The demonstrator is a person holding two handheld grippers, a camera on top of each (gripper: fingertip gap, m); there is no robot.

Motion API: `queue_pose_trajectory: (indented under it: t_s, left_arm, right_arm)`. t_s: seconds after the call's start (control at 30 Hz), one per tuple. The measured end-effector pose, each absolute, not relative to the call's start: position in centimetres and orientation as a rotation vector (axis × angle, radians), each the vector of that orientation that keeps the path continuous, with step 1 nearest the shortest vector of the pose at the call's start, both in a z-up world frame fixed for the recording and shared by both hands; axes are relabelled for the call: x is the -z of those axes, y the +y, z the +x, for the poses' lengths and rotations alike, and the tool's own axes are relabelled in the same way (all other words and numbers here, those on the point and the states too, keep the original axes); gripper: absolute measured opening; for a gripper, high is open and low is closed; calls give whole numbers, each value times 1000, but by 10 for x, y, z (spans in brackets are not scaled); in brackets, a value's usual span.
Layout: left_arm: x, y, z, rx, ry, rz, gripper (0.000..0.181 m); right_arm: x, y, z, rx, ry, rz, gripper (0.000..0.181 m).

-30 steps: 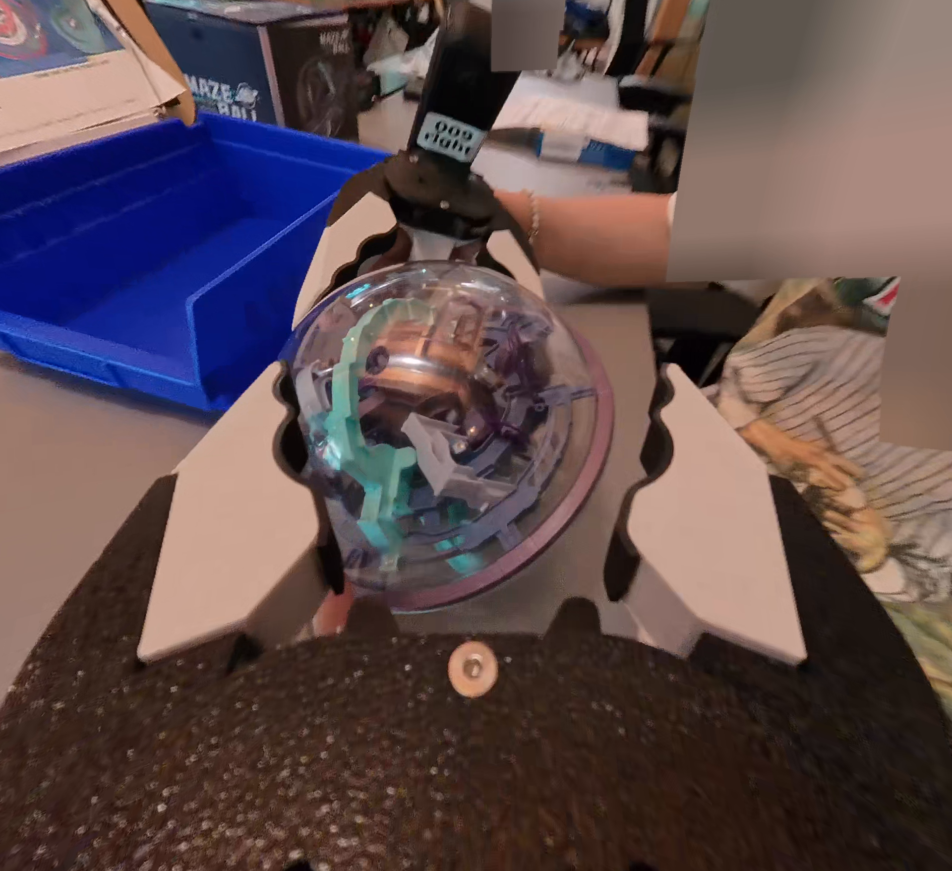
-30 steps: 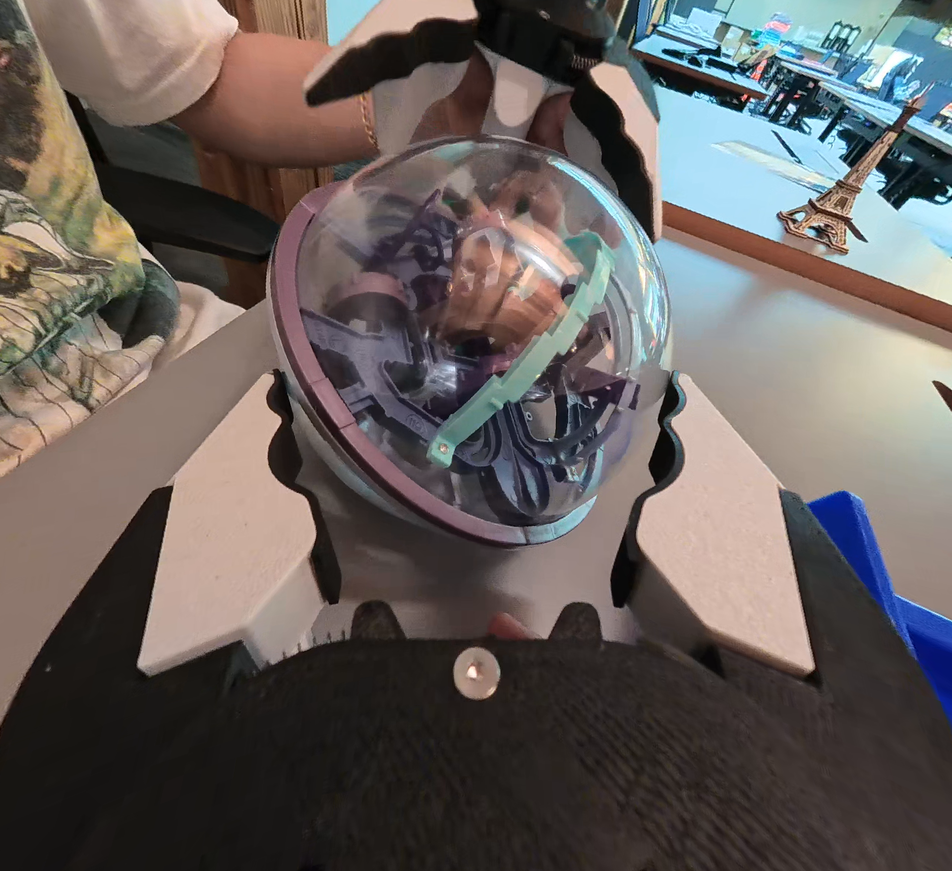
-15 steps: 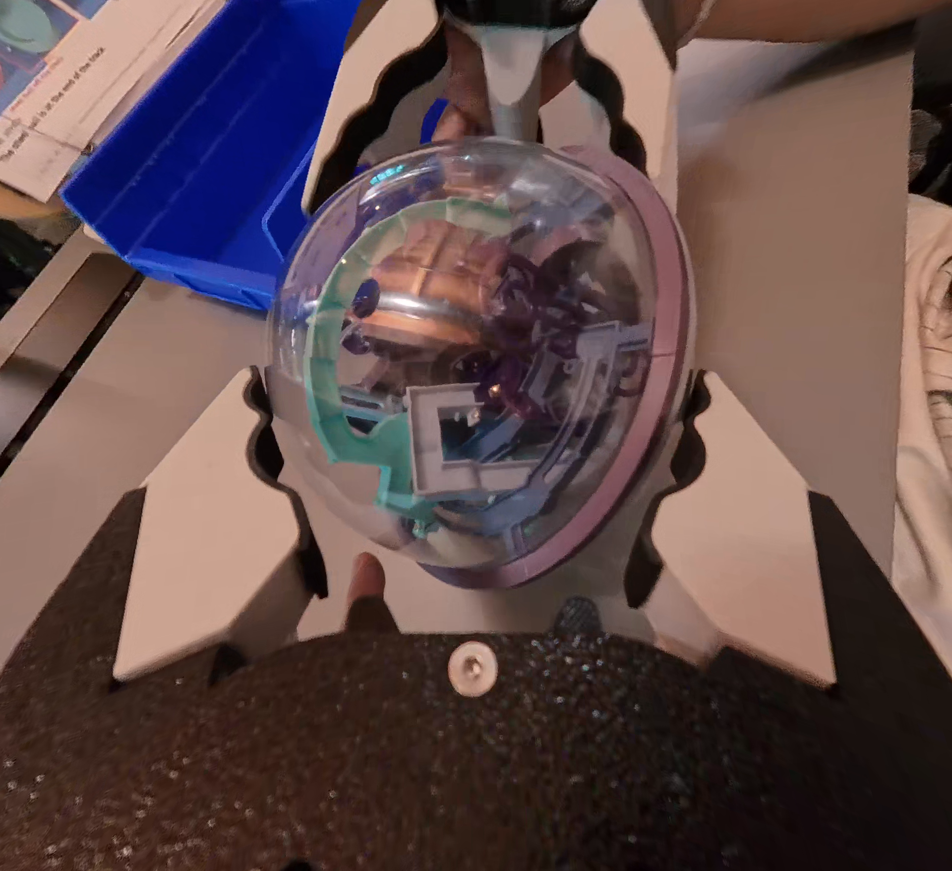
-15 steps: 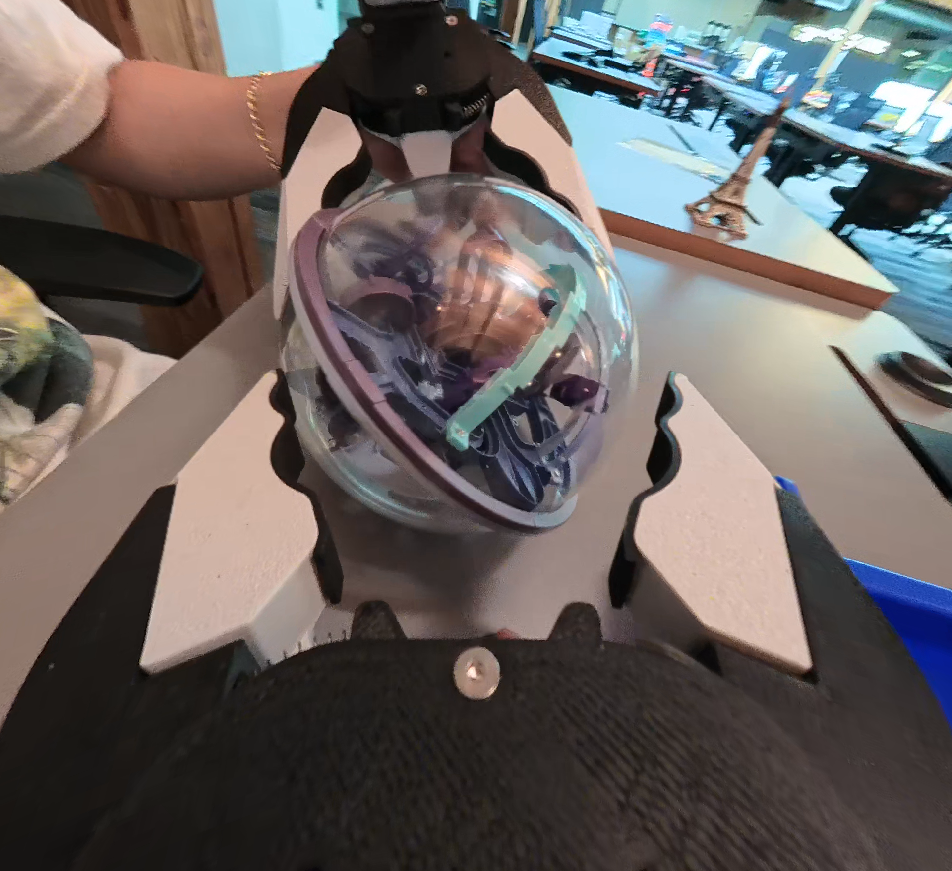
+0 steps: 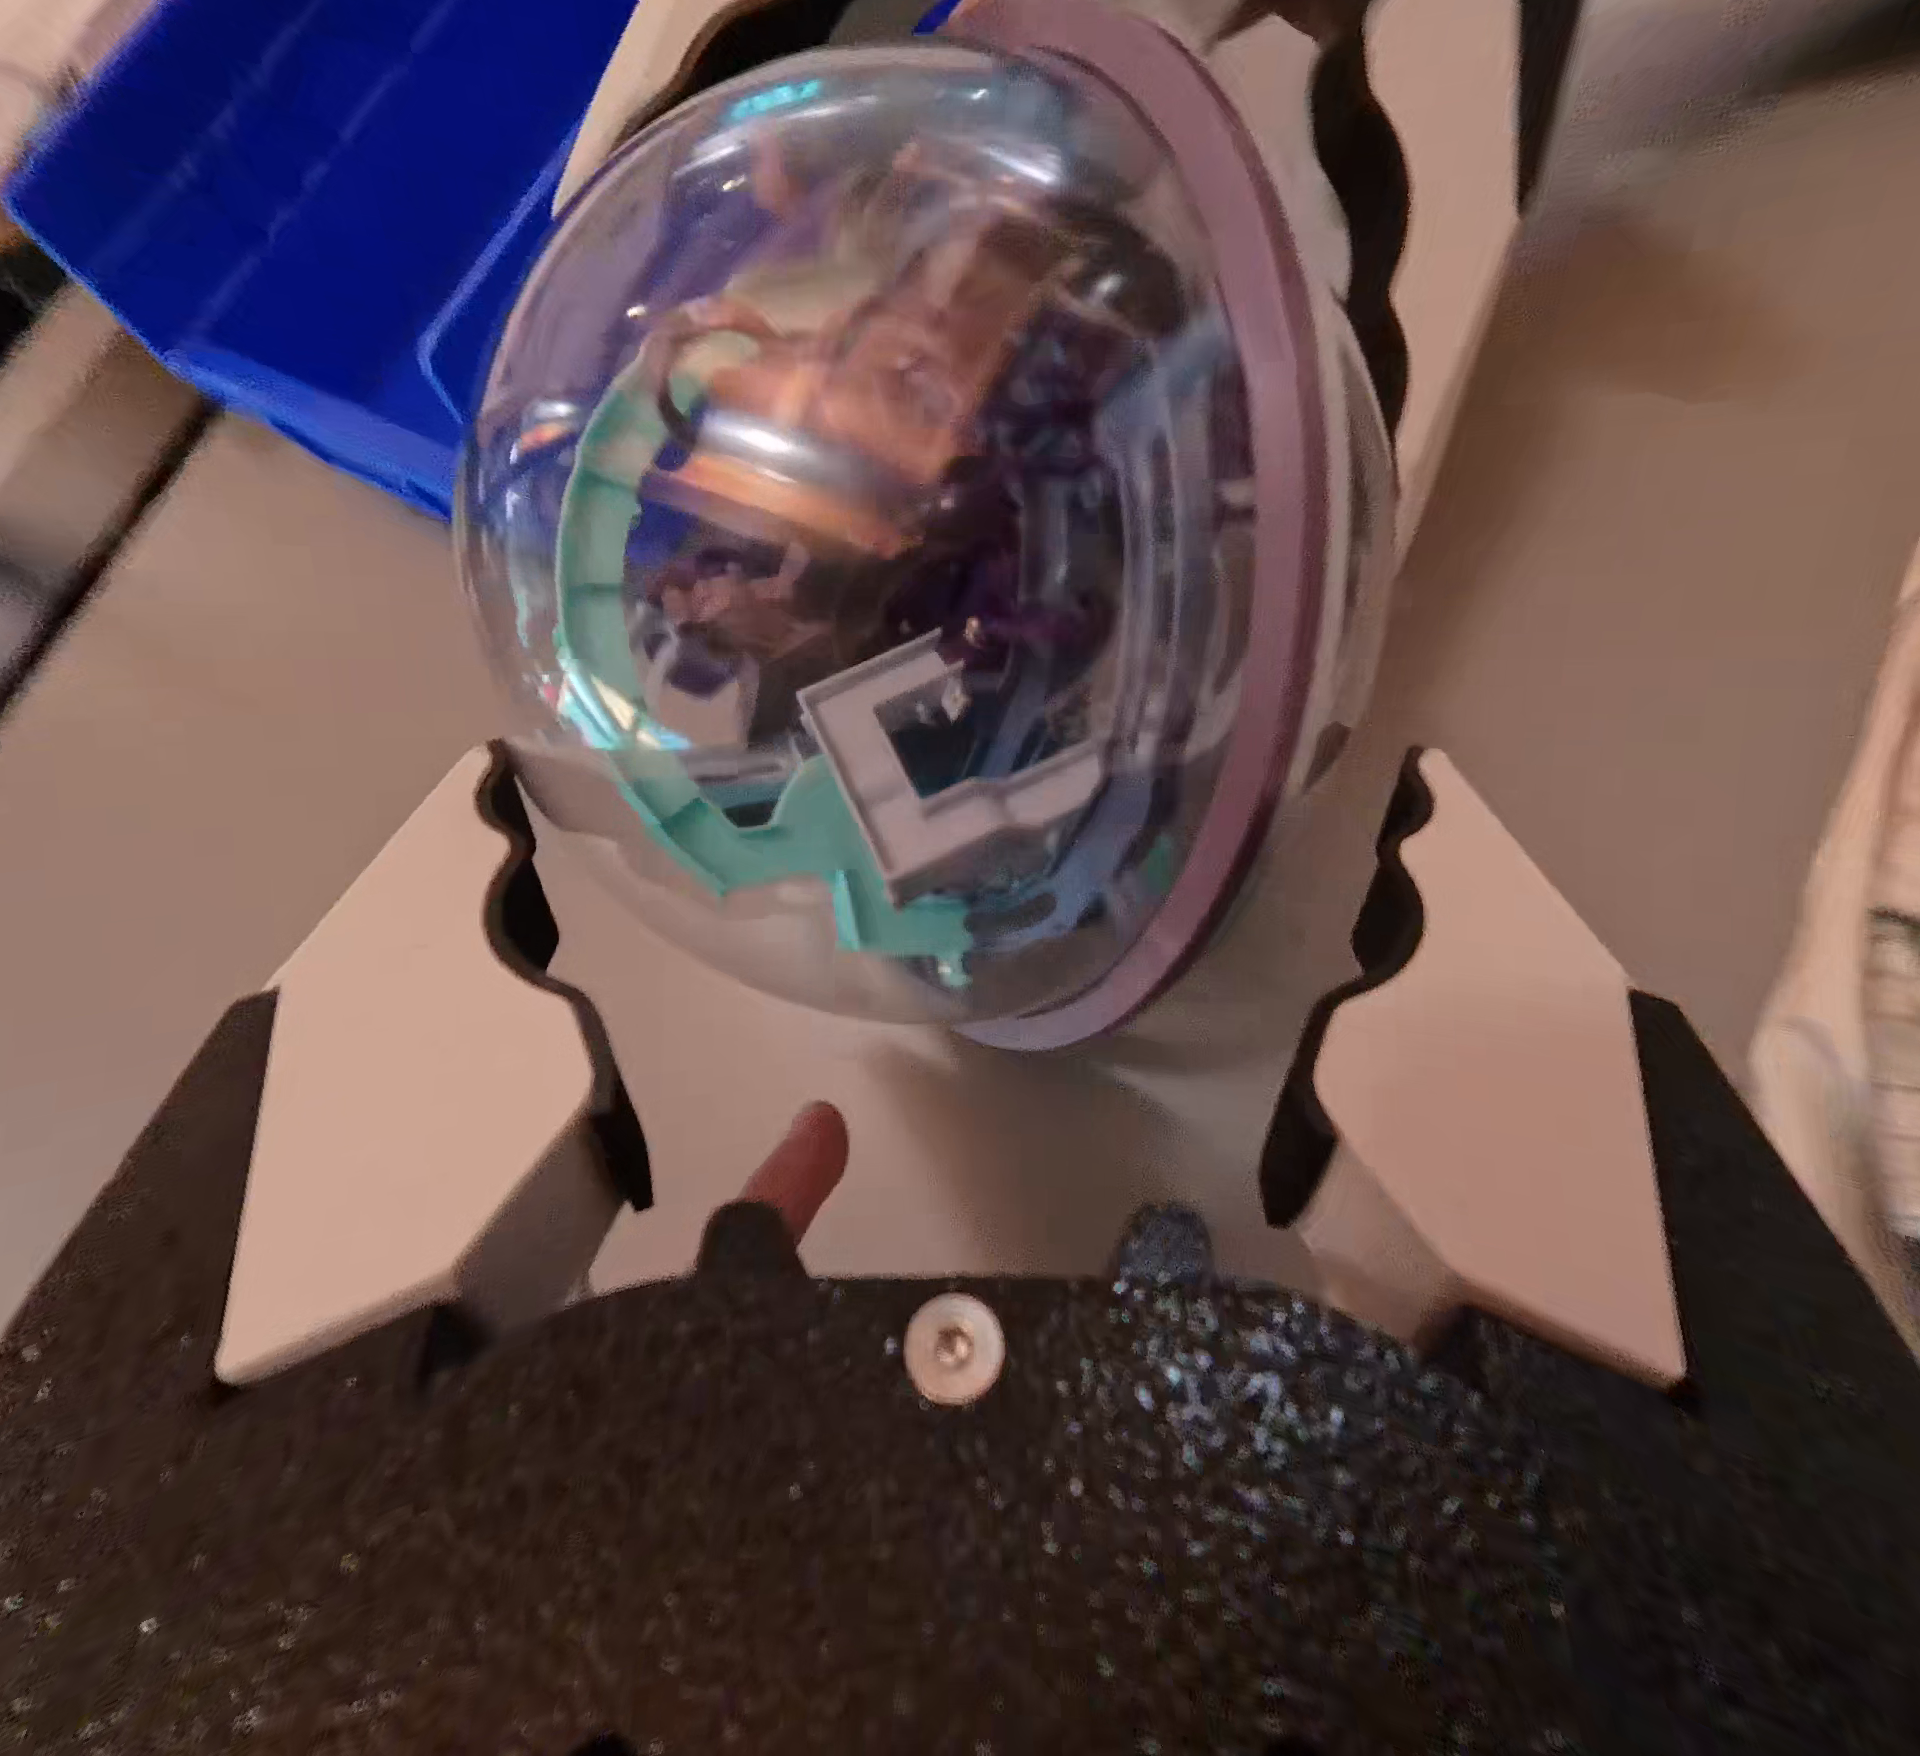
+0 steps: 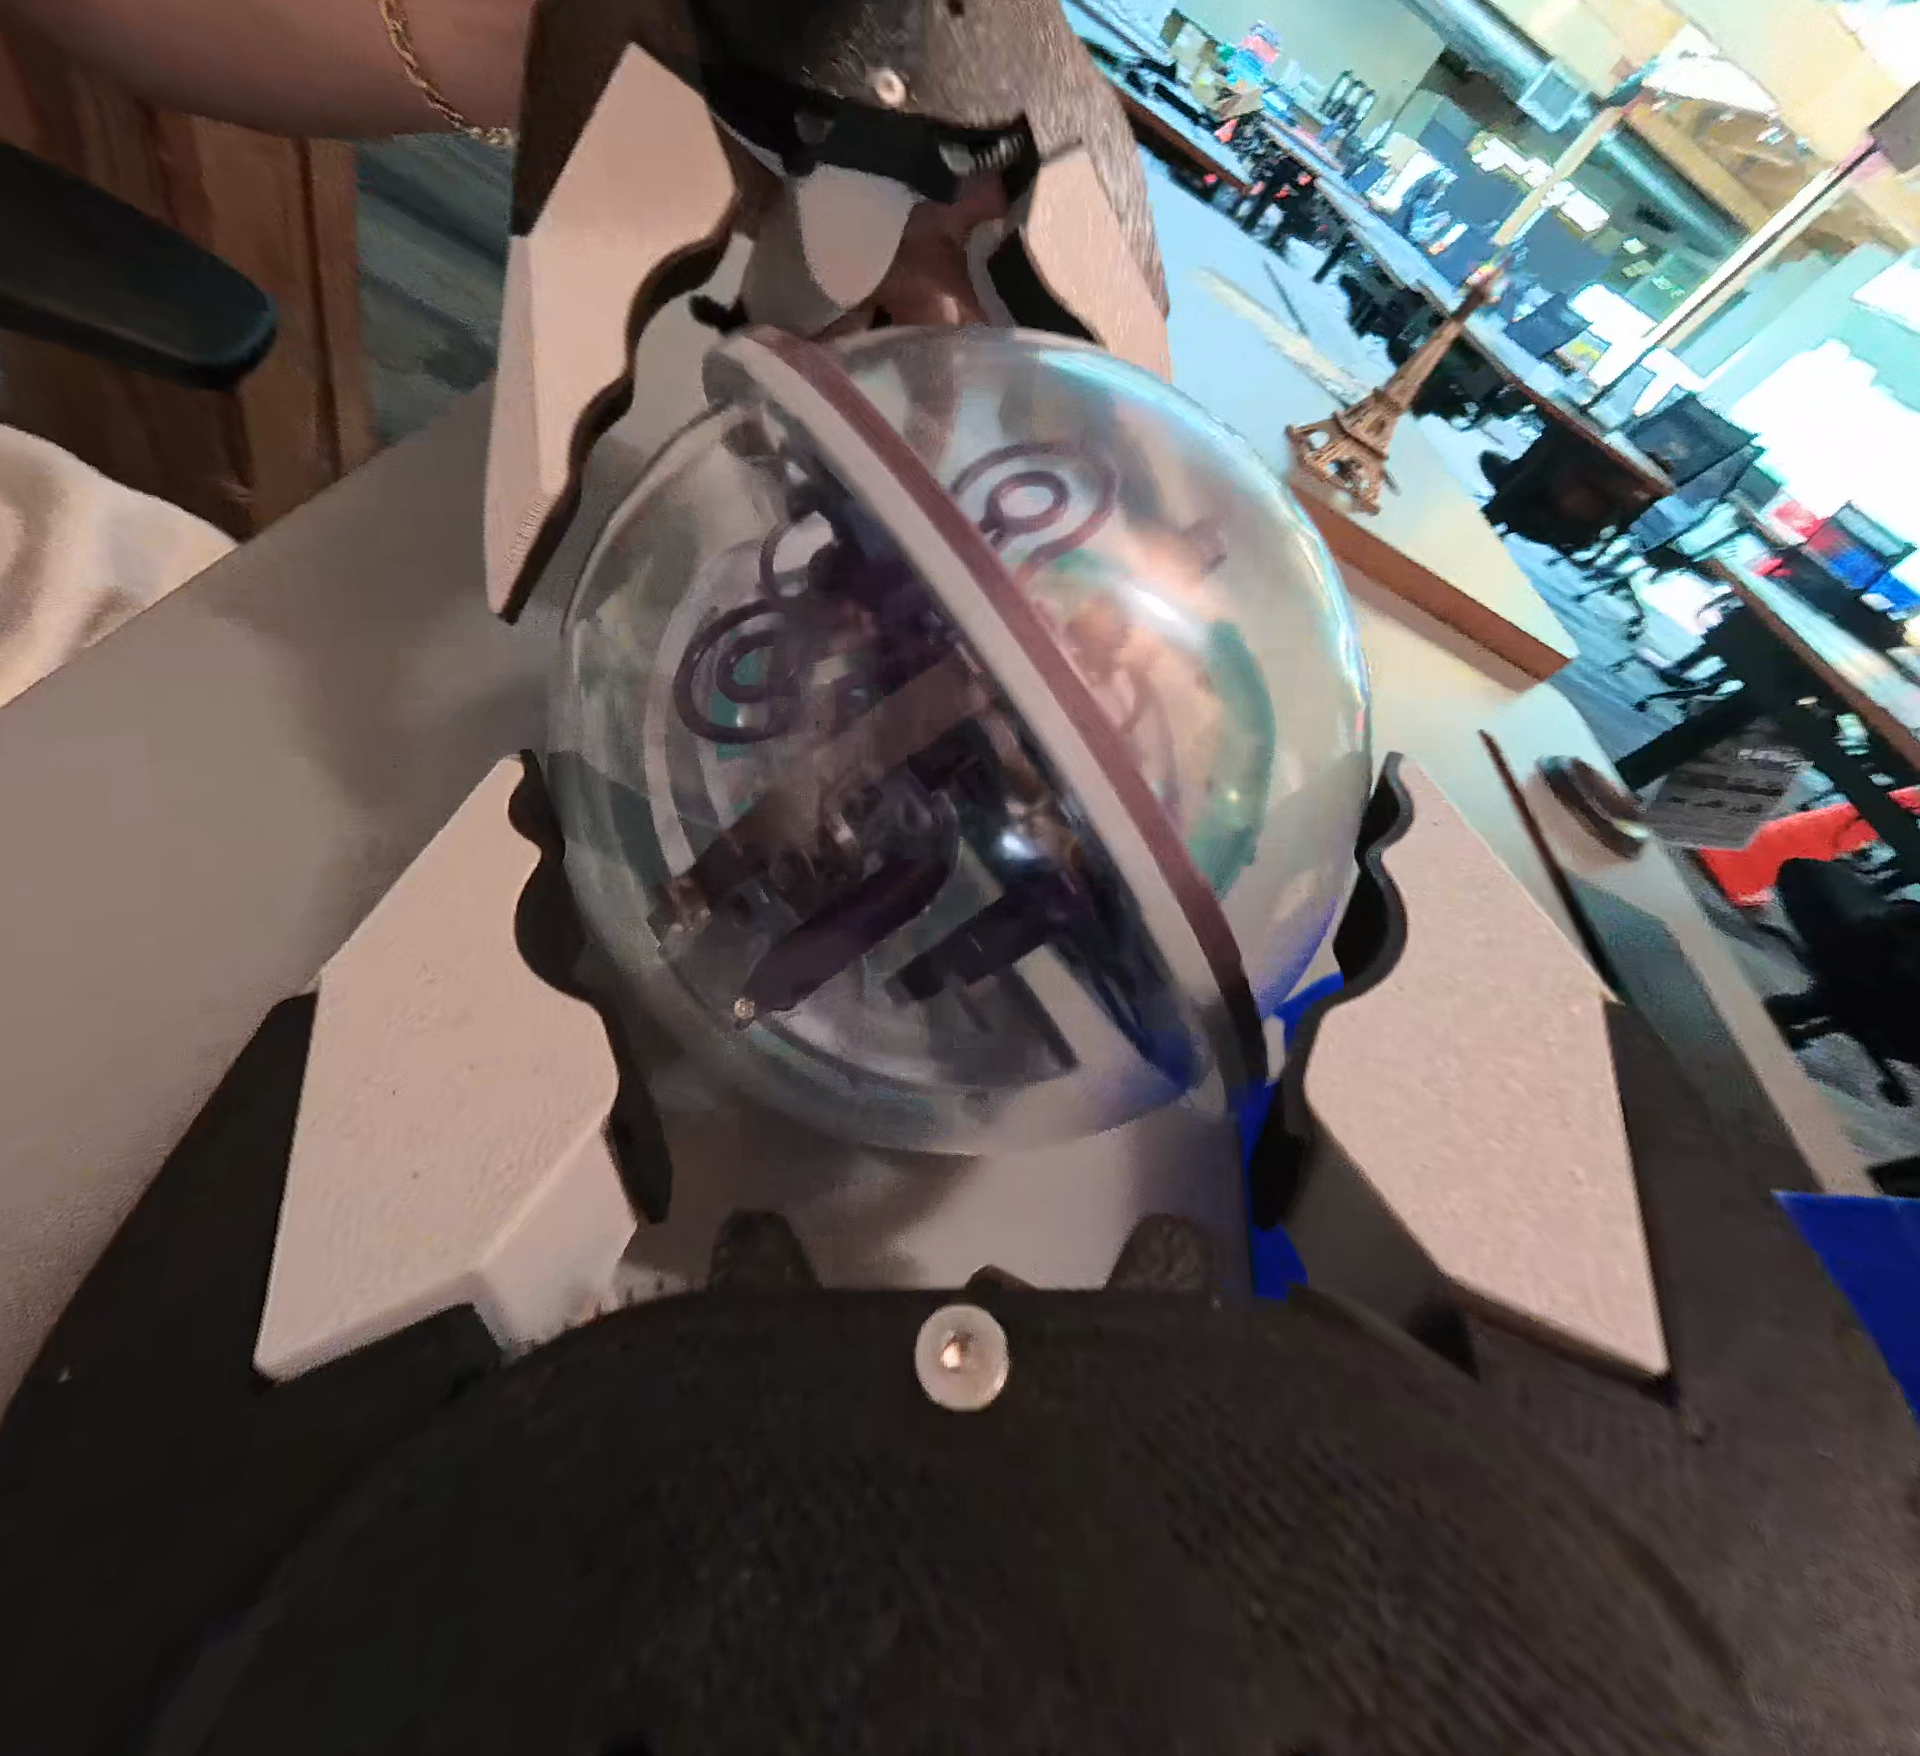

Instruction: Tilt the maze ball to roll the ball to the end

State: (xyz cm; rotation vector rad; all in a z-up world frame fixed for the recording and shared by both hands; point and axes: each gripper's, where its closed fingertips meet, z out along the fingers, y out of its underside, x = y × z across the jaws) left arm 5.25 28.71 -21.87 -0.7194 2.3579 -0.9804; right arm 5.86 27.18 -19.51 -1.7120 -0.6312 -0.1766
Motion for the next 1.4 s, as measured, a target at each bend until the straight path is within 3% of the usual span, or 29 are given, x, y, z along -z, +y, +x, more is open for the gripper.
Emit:
queue_pose_trajectory:
  t_s: [0.17,0.23,0.53,0.7,0.93,1.17,1.4]
  left_arm:
    - [208,271,50,1040,2269,-405,149]
    - [210,267,51,1104,2288,-461,157]
    - [217,282,47,1083,2272,-692,157]
    - [216,291,54,1134,2140,-901,157]
    - [220,272,48,1171,2086,-939,157]
    - [222,279,34,1147,2110,-801,145]
    - [207,276,35,1261,2079,-708,153]
  right_arm:
    - [215,258,60,-11,-680,-1789,146]
    - [216,259,55,-66,-679,-1783,146]
    - [202,261,61,-34,-563,-1742,147]
    - [193,260,57,205,-607,-1706,124]
    - [179,266,34,132,-699,-1634,141]
    - [181,263,30,97,-841,-1695,140]
    - [176,270,21,17,-913,-1694,136]
